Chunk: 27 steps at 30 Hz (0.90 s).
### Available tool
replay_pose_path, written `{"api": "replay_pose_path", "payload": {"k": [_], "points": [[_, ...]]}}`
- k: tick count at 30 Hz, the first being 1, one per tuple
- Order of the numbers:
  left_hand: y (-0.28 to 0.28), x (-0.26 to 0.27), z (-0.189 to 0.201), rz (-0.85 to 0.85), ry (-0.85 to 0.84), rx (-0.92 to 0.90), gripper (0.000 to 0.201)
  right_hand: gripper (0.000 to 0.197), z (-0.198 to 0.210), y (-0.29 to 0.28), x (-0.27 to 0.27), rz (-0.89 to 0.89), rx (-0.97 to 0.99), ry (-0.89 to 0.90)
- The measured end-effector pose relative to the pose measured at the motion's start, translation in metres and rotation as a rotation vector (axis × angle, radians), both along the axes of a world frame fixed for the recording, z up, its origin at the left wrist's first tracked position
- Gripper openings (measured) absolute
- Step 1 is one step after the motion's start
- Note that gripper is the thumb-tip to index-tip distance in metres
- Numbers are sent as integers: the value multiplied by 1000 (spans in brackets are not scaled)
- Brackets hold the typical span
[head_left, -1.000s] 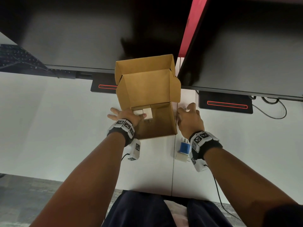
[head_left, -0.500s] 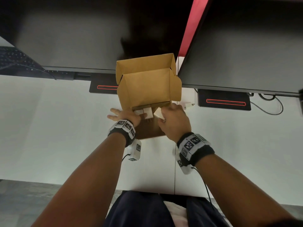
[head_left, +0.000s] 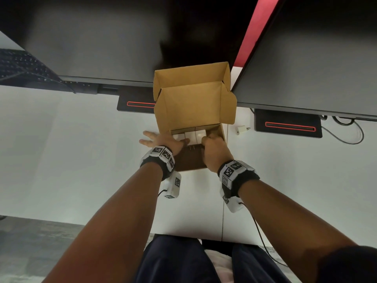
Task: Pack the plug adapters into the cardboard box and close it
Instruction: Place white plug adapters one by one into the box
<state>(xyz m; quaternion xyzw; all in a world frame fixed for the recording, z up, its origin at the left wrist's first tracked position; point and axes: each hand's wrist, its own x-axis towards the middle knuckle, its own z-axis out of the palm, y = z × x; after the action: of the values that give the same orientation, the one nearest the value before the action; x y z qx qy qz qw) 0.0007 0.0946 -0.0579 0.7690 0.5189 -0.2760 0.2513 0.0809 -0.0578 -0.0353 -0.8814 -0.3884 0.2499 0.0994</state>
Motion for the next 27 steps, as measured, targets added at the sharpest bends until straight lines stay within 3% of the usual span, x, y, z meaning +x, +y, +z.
{"api": "replay_pose_path", "payload": {"k": [8, 13, 16, 18, 21, 24, 27], "points": [[6, -1, -8, 11, -16, -59, 110, 11, 15, -10, 4, 18, 66, 83], [7, -2, -2, 1, -39, -87, 114, 11, 34, -44, 27, -173, 302, 44], [4, -3, 16, 4, -21, -88, 105, 7, 29, -68, 57, -280, 241, -81], [2, -4, 29, 2, -32, -87, 99, 30, 19, -75, 75, -302, 106, -87], [4, -10, 36, 15, -63, -85, 100, 54, 5, -75, 90, -175, -34, -71], [9, -17, 34, 3, -67, -76, 103, 49, -7, -72, 89, -80, -99, -78], [12, -23, 27, 28, -75, -90, 106, 34, -13, -76, 80, -153, -42, -66]]}}
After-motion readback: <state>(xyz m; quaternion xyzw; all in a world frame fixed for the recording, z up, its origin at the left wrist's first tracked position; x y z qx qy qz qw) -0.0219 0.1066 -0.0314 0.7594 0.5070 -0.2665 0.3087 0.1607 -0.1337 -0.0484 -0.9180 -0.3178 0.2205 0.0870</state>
